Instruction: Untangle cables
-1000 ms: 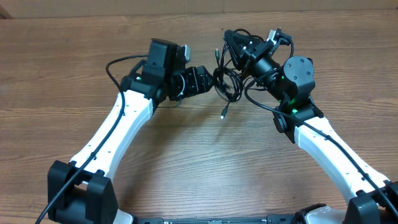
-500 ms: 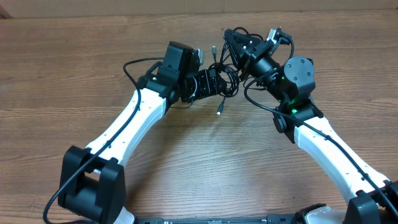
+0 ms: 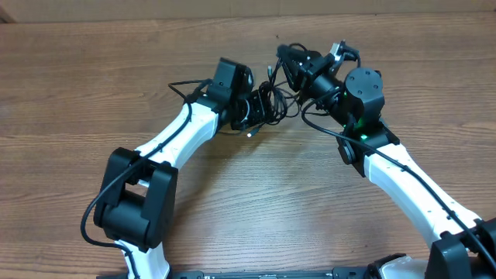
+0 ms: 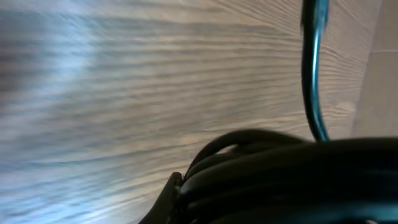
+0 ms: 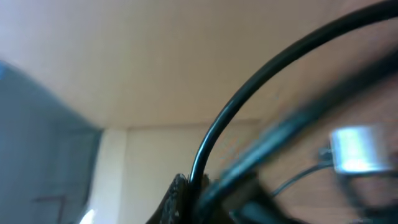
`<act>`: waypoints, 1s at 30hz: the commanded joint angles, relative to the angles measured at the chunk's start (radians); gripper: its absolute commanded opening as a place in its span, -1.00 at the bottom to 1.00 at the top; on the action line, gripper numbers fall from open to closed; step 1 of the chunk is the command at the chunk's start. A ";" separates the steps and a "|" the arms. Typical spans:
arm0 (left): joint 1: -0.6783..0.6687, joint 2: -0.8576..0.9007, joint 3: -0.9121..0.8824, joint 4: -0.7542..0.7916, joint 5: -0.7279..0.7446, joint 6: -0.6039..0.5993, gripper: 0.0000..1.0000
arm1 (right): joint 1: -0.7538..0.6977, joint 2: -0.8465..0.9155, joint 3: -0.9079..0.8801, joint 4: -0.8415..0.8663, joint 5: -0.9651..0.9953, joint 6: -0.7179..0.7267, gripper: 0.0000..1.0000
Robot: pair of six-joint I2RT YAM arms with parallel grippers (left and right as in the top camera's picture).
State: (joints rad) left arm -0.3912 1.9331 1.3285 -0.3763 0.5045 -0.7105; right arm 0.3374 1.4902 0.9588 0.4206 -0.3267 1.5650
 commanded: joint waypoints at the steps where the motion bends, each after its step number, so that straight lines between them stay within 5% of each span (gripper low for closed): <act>1: 0.094 -0.027 0.000 -0.017 0.021 0.140 -0.92 | -0.024 -0.024 0.032 -0.134 0.100 -0.195 -0.92; 12: 0.300 -0.116 0.000 -0.008 0.304 0.270 -0.91 | -0.024 -0.024 0.031 -0.541 0.228 -0.504 -0.91; 20: 0.314 -0.116 0.000 0.008 0.354 0.338 -0.92 | -0.028 -0.027 0.031 -0.612 0.100 -0.797 -0.38; 26: 0.314 -0.116 0.000 0.008 0.349 0.356 -0.92 | -0.048 -0.058 0.032 -0.610 -0.077 -0.842 0.03; 30: 0.314 -0.116 0.000 0.008 0.349 0.437 -0.92 | -0.067 -0.073 0.032 -0.566 -0.233 -0.842 0.13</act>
State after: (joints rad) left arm -0.0830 1.8458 1.3281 -0.3733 0.8192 -0.3637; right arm 0.2878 1.4570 0.9714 -0.1764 -0.3935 0.7670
